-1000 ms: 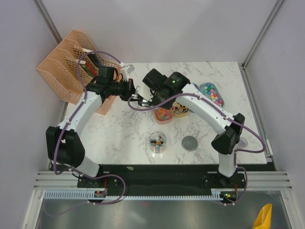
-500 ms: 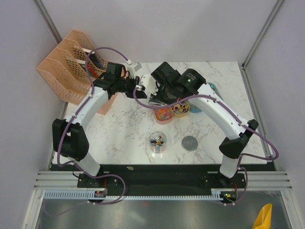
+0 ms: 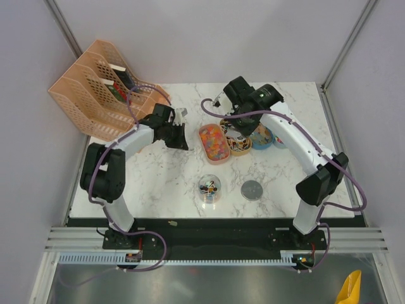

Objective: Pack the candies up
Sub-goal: Adjust the storage box at the center of the board.

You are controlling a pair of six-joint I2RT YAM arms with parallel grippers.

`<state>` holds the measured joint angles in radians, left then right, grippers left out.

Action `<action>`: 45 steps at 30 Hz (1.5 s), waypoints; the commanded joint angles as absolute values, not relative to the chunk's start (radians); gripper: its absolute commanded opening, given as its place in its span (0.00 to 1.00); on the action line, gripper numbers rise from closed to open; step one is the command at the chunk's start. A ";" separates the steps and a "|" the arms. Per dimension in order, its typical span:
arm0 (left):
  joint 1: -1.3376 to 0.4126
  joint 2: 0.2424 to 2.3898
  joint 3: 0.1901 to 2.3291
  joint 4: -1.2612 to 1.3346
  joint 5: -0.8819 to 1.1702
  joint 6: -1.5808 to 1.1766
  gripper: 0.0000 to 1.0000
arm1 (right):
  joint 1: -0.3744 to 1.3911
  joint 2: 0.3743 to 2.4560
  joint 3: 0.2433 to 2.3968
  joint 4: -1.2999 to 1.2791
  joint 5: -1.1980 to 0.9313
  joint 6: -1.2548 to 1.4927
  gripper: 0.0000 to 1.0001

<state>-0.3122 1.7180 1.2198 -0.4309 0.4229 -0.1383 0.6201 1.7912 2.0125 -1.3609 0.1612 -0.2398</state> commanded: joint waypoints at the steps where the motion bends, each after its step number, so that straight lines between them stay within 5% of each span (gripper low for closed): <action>1: -0.353 1.797 1.209 -0.357 0.407 -0.184 0.02 | 0.632 1.818 1.968 -1.390 0.088 -0.158 0.00; 20: -0.503 2.075 1.417 -0.345 0.445 -0.207 0.02 | 0.560 1.924 1.885 -1.393 -0.118 -0.064 0.00; 33: -0.561 2.036 1.411 -0.363 0.414 -0.192 0.02 | 0.528 1.933 1.847 -1.394 -0.084 -0.083 0.00; 38: -0.511 1.913 1.301 -0.384 0.385 -0.201 0.35 | 0.528 1.928 1.786 -1.402 -0.084 -0.092 0.00; 45: -0.465 1.766 1.164 -0.354 0.357 -0.196 0.43 | 0.529 1.991 1.835 -1.397 -0.064 -0.091 0.00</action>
